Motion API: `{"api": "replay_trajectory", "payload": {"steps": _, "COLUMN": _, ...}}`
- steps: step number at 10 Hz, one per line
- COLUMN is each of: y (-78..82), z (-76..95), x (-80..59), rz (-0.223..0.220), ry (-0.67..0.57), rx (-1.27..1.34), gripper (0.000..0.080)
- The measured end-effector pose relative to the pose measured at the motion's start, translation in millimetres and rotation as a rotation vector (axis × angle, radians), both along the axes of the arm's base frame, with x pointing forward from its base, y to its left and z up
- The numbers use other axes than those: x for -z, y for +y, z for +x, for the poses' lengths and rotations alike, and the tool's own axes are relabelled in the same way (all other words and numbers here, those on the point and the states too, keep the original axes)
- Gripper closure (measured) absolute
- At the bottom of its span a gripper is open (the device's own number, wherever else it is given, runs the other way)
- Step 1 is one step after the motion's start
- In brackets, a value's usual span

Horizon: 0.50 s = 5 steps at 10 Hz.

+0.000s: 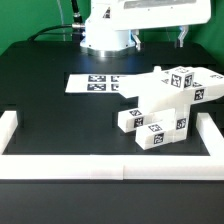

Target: Assemble chair

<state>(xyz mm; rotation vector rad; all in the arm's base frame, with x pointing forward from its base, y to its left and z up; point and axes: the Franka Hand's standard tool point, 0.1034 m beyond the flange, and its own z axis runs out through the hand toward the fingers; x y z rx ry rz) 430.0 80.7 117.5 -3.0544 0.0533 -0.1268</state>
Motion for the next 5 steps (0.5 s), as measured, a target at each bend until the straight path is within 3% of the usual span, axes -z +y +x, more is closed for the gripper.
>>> {"api": "replay_trajectory", "payload": {"steps": 3, "y": -3.5, "z": -15.6, "x": 25.0, "rz": -0.044, "ry": 0.004, "rx": -0.141, "gripper": 0.0151}}
{"api": "replay_trajectory", "payload": {"steps": 5, "y": -8.1, "z": -20.4, "x": 50.6, "rz": -0.093, "ry": -0.050, "rx": -0.183, "gripper": 0.0151}}
